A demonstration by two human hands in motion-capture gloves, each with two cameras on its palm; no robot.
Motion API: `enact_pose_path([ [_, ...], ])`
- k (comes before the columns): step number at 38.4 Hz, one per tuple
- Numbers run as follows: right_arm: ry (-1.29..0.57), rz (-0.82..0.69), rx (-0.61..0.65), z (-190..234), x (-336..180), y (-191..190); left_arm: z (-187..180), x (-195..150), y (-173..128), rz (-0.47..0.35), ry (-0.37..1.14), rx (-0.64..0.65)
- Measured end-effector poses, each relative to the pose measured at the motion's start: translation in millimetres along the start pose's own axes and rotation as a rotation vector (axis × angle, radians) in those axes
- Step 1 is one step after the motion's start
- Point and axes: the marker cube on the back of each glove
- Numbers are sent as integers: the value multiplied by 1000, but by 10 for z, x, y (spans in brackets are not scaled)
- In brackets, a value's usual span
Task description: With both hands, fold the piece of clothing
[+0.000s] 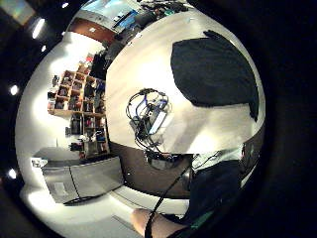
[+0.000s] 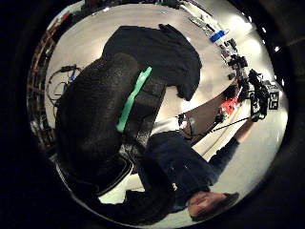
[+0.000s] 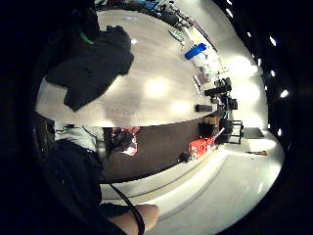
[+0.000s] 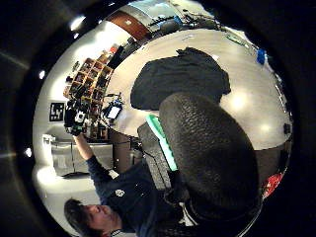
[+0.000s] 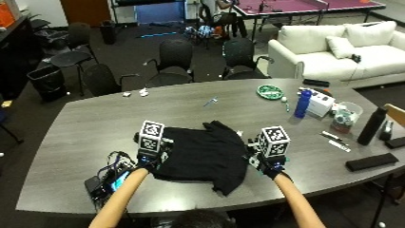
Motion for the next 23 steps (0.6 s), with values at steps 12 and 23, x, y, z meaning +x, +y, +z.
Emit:
enact_pose_path([
  [12,-10,-17,-21,-21,20,-8,10,-23,-23,17,28,-18],
  [23,5,-66,-181,0,-153,4,277,-70,29,162,143,-133],
])
